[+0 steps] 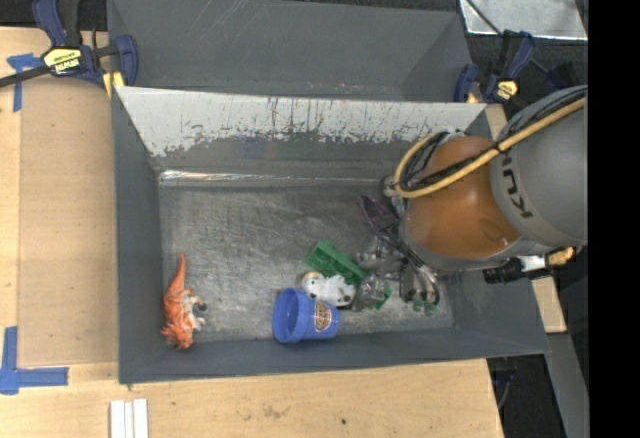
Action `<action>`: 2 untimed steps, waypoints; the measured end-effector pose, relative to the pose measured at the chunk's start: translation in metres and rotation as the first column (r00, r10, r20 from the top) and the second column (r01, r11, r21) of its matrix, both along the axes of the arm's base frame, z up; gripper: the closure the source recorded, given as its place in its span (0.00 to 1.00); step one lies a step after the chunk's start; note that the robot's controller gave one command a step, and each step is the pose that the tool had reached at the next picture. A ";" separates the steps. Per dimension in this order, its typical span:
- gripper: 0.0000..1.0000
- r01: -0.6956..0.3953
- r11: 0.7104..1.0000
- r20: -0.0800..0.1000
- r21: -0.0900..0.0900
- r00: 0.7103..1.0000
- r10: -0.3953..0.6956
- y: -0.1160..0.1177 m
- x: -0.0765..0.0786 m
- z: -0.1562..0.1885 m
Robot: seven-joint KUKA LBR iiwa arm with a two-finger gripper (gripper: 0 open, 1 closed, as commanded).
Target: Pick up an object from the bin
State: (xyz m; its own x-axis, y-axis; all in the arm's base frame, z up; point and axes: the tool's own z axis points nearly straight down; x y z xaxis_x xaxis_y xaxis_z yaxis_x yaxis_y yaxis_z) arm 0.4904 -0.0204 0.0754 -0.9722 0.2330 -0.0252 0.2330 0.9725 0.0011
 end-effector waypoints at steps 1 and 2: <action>1.00 0.000 1.000 -0.009 0.001 1.000 0.000 0.000 -0.002 0.004; 1.00 -0.003 1.000 -0.027 0.004 1.000 0.003 0.001 -0.005 0.023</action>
Offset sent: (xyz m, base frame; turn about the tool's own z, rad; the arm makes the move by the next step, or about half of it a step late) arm -0.0002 -0.0001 0.0657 0.0000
